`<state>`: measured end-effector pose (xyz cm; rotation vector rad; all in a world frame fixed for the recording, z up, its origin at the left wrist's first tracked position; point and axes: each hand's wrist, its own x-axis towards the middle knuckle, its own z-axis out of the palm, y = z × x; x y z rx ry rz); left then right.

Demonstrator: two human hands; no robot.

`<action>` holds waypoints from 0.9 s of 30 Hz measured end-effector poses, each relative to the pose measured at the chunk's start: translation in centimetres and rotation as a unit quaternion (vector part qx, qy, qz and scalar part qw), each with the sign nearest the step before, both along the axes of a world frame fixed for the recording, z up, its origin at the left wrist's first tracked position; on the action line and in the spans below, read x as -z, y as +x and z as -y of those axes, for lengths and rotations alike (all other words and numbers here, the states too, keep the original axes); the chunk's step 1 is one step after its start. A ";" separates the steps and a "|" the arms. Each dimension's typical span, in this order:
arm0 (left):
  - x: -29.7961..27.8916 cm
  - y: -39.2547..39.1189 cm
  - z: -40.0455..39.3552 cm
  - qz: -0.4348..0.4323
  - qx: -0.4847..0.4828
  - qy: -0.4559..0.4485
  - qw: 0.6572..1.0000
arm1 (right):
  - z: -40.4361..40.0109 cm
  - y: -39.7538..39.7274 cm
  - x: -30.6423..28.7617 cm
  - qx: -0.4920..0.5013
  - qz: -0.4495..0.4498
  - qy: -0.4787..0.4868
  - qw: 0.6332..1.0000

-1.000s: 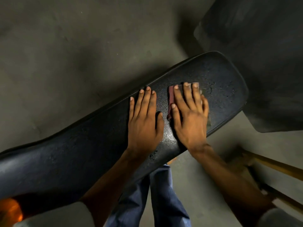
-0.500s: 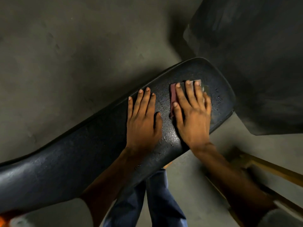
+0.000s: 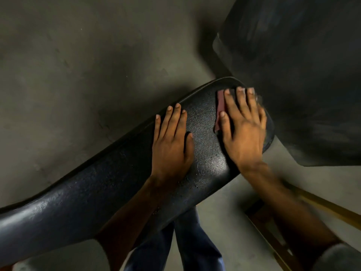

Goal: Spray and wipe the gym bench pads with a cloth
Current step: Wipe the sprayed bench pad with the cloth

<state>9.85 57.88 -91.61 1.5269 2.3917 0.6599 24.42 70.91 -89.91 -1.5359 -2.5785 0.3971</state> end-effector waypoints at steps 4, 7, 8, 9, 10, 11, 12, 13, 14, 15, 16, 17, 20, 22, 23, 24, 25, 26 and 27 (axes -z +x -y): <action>0.1 0.5 -0.3 -0.005 0.013 -0.010 1.000 | 3.3 -0.8 0.2 -0.075 0.007 0.005 0.997; 0.3 0.6 -0.3 -0.013 0.012 -0.010 1.000 | 0.8 -2.4 0.6 -0.128 -0.010 0.012 0.992; 0.3 0.6 -0.3 -0.015 0.011 -0.009 1.000 | -0.4 -2.7 0.7 -0.128 -0.013 0.017 0.991; 0.3 0.6 -0.3 -0.016 0.010 -0.007 1.000 | -1.6 -2.7 0.9 -0.120 -0.015 0.019 0.993; 0.2 0.6 -0.3 -0.015 0.008 -0.003 1.000 | -2.5 -2.4 1.0 -0.103 -0.013 0.020 0.994; 0.2 0.7 -0.4 -0.013 0.006 0.000 1.000 | -2.9 -1.8 1.0 -0.080 -0.011 0.019 0.997; 0.1 0.8 -0.5 -0.011 0.003 0.001 1.000 | -2.9 -1.1 1.0 -0.053 -0.010 0.016 0.998; 0.1 0.8 -0.5 -0.009 0.000 0.002 1.000 | -2.5 -0.2 0.9 -0.022 -0.011 0.013 1.000; 0.0 0.8 -0.5 -0.007 -0.002 0.003 1.000 | -1.7 0.8 0.8 0.013 -0.011 0.012 1.000; 0.1 0.9 -0.5 -0.007 -0.004 0.005 1.000 | -0.4 1.6 0.6 0.047 -0.011 0.013 0.999; 0.1 0.9 -0.5 -0.006 -0.005 0.007 1.000 | 1.3 2.2 0.6 0.072 -0.009 0.012 0.997; 0.2 0.9 -0.5 -0.006 -0.006 0.009 1.000 | 3.1 2.5 0.7 0.080 -0.006 0.005 0.997; 0.2 0.9 -0.5 -0.003 -0.007 0.010 1.000 | 7.4 2.1 1.1 0.009 -0.001 -0.003 1.000; 0.2 0.9 -0.4 -0.001 -0.007 0.010 1.000 | 7.9 1.8 1.3 -0.029 -0.014 0.014 0.999; 0.2 0.9 -0.4 0.001 -0.007 0.011 1.000 | 7.8 1.9 1.3 -0.035 -0.023 0.020 0.999; 0.2 0.8 -0.3 0.005 -0.006 0.014 1.000 | 7.8 2.3 1.3 -0.038 -0.032 0.020 0.999; 0.1 0.8 -0.2 0.008 -0.004 0.018 1.000 | 8.0 2.9 1.2 -0.044 -0.037 0.016 0.998; 0.0 0.8 -0.1 0.009 -0.003 0.024 1.000 | 8.2 3.6 1.1 -0.054 -0.038 0.015 0.998; -0.2 0.8 0.1 0.009 -0.002 0.030 1.000 | 8.2 4.4 1.0 -0.065 -0.032 0.017 0.997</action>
